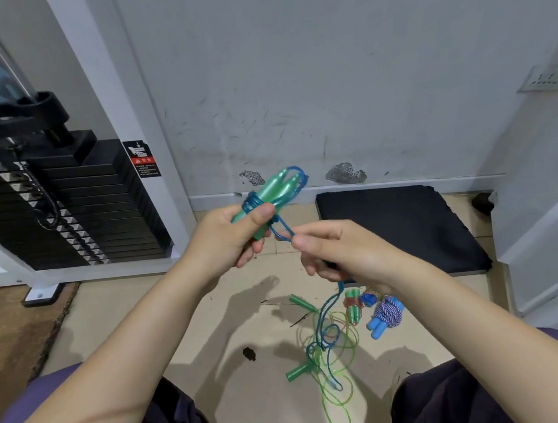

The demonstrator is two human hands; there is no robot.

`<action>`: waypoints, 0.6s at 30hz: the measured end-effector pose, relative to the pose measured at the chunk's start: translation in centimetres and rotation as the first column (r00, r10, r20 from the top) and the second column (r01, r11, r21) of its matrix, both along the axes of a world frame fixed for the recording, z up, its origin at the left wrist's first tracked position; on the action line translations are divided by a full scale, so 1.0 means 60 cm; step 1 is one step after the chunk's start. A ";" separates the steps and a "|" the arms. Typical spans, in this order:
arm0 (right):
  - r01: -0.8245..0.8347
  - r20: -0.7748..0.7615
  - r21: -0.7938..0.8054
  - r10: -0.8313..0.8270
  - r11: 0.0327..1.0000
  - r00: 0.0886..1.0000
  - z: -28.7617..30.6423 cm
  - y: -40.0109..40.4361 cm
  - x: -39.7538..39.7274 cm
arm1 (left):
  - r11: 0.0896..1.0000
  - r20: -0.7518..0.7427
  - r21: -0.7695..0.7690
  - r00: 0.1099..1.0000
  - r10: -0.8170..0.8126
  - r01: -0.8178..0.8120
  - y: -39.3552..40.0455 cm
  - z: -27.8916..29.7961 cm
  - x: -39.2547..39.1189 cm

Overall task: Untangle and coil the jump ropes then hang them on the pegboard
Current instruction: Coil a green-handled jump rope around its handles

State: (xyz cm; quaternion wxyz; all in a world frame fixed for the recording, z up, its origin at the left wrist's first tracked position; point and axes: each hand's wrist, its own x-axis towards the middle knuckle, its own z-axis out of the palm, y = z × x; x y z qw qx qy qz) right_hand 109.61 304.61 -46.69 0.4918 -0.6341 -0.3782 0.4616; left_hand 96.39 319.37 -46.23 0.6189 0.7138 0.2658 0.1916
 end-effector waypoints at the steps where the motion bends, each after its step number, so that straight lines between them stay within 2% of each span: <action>1: 0.009 0.054 -0.010 -0.009 1.000 0.999 -0.002 0.001 -0.006 | 0.997 0.006 -0.024 0.997 0.077 -0.077 0.005 0.001 -0.001; 4: 0.071 0.241 0.046 -0.080 0.996 0.967 -0.002 0.005 -0.014 | 0.982 -0.039 -0.041 0.983 0.181 -0.183 0.012 -0.003 -0.002; 7: 0.082 0.426 0.117 -0.125 0.990 0.896 0.000 0.007 -0.013 | 0.990 -0.137 -0.006 0.980 0.142 -0.144 0.006 -0.011 0.002; 10: 0.055 0.595 0.177 -0.151 0.983 0.789 -0.004 0.004 -0.006 | 0.999 -0.299 -0.013 0.954 -0.033 0.031 0.000 -0.016 0.001; 13: -0.015 0.708 0.251 -0.173 0.968 0.685 -0.009 0.005 0.006 | 0.972 -0.433 -0.044 0.873 -0.226 0.230 -0.003 -0.016 -0.003; 15: -0.033 0.718 0.288 -0.193 0.957 0.668 -0.010 0.008 0.011 | 0.933 -0.473 -0.058 0.813 -0.339 0.355 -0.008 -0.016 -0.004; 18: -0.024 0.684 0.280 -0.182 0.960 0.706 -0.015 0.012 0.010 | 0.855 -0.489 -0.078 0.728 -0.481 0.513 -0.021 -0.014 -0.003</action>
